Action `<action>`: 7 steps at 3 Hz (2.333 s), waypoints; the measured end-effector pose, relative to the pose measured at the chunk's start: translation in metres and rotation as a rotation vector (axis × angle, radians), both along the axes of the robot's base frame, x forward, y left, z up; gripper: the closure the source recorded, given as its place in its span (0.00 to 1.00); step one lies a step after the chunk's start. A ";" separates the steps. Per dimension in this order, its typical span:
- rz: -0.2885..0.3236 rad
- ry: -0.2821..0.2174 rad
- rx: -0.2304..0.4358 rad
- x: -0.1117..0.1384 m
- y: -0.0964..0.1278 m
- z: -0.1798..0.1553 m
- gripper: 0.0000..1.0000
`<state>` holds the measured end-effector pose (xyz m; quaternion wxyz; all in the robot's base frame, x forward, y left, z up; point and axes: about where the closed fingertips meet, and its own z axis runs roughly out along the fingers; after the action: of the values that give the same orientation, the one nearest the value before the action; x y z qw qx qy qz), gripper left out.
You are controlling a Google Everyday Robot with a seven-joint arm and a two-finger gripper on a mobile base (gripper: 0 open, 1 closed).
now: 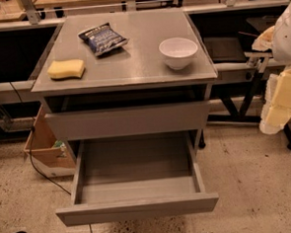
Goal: Close middle drawer
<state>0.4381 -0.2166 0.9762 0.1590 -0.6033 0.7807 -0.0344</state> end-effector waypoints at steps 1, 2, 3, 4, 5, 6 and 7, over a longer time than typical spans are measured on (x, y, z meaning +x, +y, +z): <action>0.000 0.000 0.000 0.000 0.000 0.000 0.00; 0.000 -0.004 0.021 -0.001 0.007 -0.016 0.00; 0.014 -0.009 0.066 -0.007 0.026 -0.050 0.00; 0.045 -0.002 0.117 -0.010 0.055 -0.109 0.00; 0.078 0.025 0.157 -0.015 0.084 -0.176 0.00; 0.079 0.025 0.160 -0.015 0.086 -0.178 0.00; 0.085 0.023 0.173 -0.014 0.095 -0.186 0.00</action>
Offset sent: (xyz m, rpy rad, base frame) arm -0.0014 0.0155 -0.0476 0.0546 0.0102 0.0011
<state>0.4238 -0.1216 0.7899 0.2027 -0.6201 0.7564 0.0467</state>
